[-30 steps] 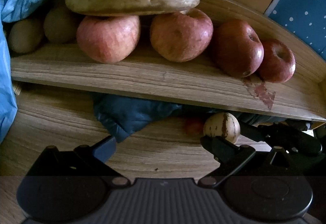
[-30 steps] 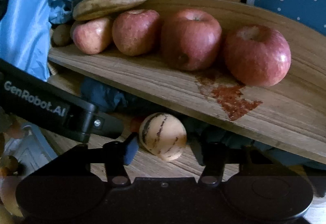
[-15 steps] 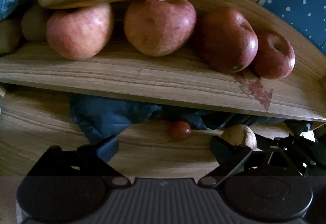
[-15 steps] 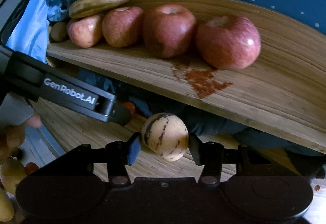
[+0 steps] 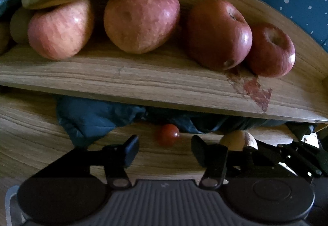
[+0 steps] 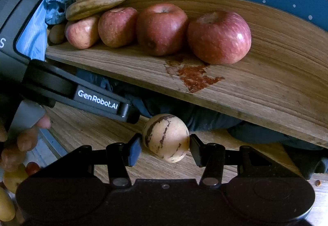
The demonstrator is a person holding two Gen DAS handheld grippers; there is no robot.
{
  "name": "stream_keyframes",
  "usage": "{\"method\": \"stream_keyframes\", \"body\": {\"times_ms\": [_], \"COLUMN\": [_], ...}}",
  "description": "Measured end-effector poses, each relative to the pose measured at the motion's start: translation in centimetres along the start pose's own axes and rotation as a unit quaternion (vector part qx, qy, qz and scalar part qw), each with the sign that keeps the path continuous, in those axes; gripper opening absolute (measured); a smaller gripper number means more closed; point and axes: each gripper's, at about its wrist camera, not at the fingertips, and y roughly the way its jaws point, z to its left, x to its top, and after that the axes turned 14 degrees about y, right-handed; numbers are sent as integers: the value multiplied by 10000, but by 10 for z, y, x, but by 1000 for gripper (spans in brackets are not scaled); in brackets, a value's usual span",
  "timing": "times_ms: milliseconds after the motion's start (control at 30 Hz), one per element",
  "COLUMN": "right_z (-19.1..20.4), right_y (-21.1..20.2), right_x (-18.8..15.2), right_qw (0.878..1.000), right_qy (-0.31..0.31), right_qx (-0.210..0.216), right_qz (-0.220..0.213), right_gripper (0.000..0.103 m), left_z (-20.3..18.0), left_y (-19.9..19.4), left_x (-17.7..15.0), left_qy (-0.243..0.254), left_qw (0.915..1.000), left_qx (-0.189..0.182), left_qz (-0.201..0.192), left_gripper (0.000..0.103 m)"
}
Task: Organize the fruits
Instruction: 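Grasp the striped pepino with the right tool while the left tool grasps a cherry tomato, then lift the pepino and cherry tomato and carry them over the tray with both tools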
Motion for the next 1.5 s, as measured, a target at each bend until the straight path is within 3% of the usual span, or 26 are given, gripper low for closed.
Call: {"method": "stream_keyframes", "body": {"times_ms": [633, 1500], "right_z": [7, 9], "right_y": [9, 2], "right_x": [7, -1], "right_qw": [10000, 9998], "right_qy": [76, 198], "right_qx": [4, -44], "right_qz": [4, 23], "right_gripper": [52, 52], "left_z": [-10, 5], "left_y": [-2, -9], "left_x": [10, -9], "left_qy": [39, 257], "left_qw": [10000, 9994], "left_qx": [58, -212], "left_qz": [-9, -87], "left_gripper": [27, 26]}}
